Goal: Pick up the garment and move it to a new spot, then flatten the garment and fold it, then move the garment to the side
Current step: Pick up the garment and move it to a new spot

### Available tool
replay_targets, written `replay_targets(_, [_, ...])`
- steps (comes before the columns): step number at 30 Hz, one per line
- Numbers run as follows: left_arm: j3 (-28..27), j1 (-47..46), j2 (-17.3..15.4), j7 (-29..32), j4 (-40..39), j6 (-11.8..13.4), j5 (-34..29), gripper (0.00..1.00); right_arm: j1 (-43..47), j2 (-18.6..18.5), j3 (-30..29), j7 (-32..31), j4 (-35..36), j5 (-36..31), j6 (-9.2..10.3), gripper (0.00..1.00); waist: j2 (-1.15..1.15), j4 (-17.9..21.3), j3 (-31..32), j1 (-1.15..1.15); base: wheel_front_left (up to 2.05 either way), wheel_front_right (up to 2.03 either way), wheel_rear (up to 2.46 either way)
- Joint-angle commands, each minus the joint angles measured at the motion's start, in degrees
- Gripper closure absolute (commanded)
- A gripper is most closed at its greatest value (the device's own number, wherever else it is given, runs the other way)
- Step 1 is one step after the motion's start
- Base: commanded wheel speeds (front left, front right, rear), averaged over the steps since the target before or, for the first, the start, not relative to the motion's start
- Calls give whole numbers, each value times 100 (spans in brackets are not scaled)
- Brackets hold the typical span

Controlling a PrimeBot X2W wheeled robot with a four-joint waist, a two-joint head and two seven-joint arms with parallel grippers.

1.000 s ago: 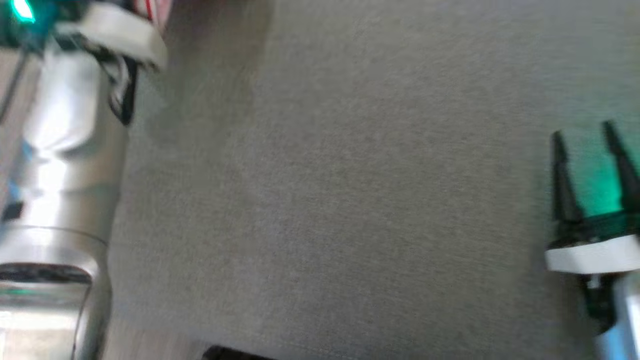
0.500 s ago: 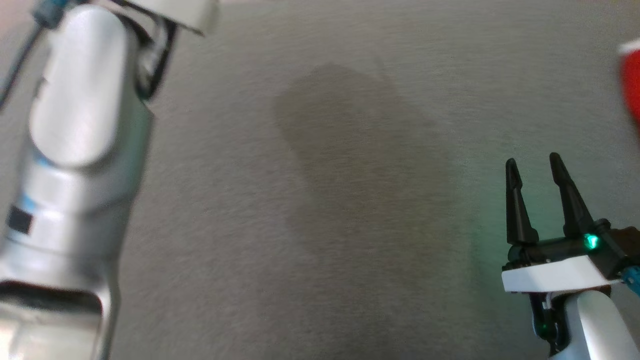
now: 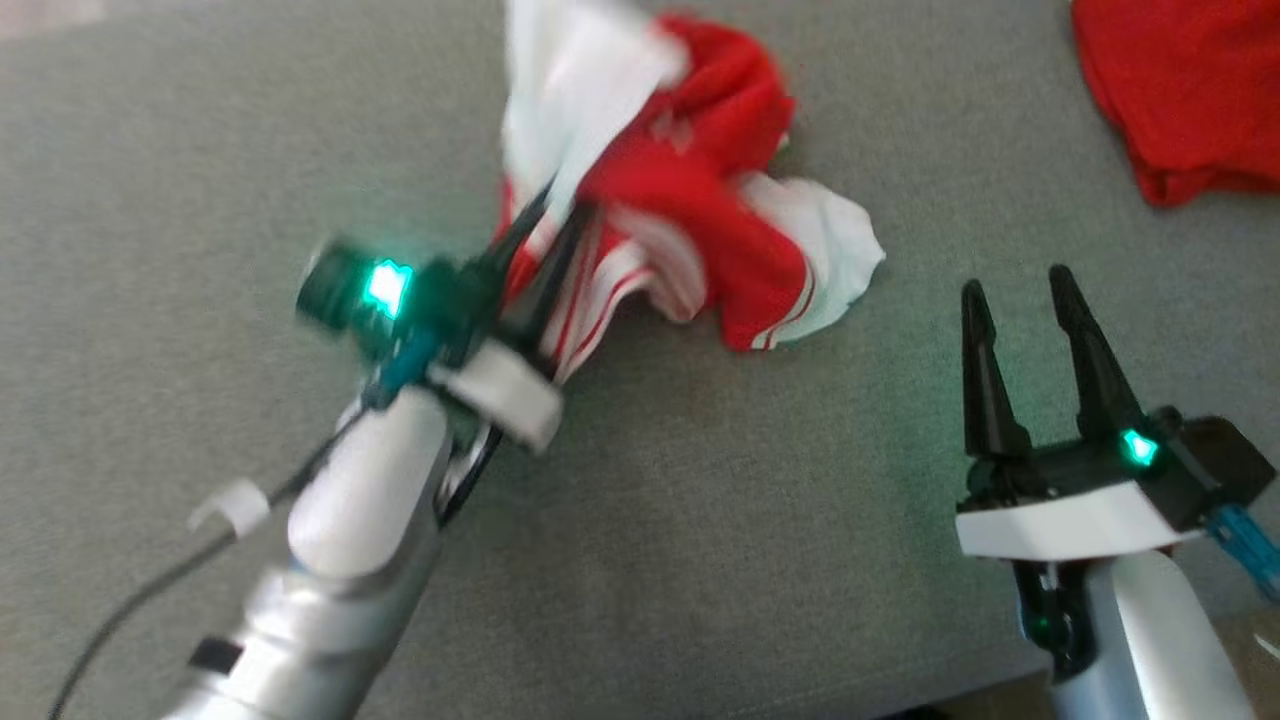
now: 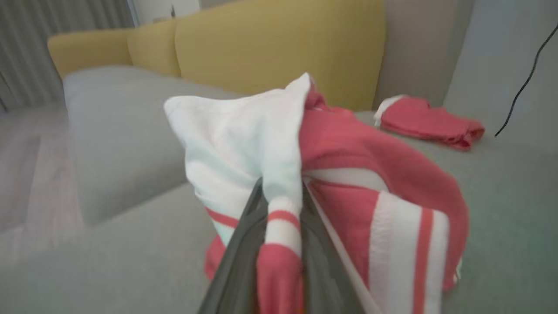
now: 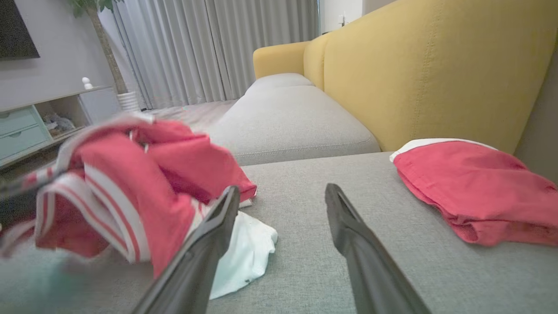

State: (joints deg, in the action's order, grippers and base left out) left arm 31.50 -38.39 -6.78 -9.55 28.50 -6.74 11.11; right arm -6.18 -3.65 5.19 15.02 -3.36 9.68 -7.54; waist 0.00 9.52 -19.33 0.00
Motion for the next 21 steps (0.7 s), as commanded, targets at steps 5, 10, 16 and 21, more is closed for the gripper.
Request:
replay_targets(5, [-164, 75, 50, -494, 897, 313, -59, 0, -233, 53, 215, -3, 94, 8, 5, 0, 0, 37, -256, 0, 0, 0, 0])
replay_targets(10, [-369, 509, 233, -541, 489, 553, 1, 0, -97, 64, 105, -3, -67, -49, 5, 0, 0, -406, 137, 0, 0, 0, 0])
replay_targets(16, [-910, 1752, 270, -543, -794, 998, -100, 0, 143, 71, 34, -3, -312, -115, 5, 0, 0, -1064, 806, 0, 0, 0, 0])
replay_targets(21, [-1408, 2850, 316, -544, -1806, 1290, -179, 0, 427, 75, -31, -3, -514, -77, 5, 0, 0, -1552, 1283, 0, 0, 0, 0])
